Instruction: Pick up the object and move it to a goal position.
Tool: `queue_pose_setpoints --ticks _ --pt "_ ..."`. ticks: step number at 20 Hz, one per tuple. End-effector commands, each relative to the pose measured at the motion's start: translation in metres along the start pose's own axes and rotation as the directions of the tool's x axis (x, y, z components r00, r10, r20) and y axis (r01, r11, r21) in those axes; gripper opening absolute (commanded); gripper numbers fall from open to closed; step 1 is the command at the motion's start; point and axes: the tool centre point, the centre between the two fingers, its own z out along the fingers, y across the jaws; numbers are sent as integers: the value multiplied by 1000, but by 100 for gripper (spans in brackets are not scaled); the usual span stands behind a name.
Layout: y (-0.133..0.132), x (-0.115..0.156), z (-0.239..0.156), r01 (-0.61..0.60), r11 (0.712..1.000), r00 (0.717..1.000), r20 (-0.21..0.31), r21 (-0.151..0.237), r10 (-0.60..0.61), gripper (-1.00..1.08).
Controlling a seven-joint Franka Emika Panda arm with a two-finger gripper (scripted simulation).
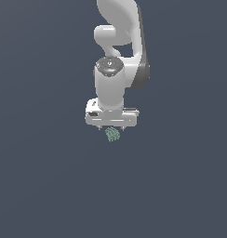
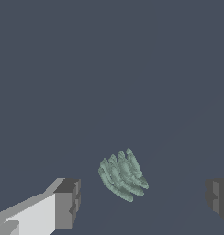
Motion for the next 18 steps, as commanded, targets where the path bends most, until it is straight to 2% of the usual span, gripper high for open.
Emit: queue_pose_setpoints --ticks 1,9,18 --pt "0 0 0 0 1000 1000 0 0 0 100" --pt "28 -2 -1 1 1000 1000 -4 -25 -1 100" --pt "26 -5 4 29 999 1000 -3 -24 -29 100"
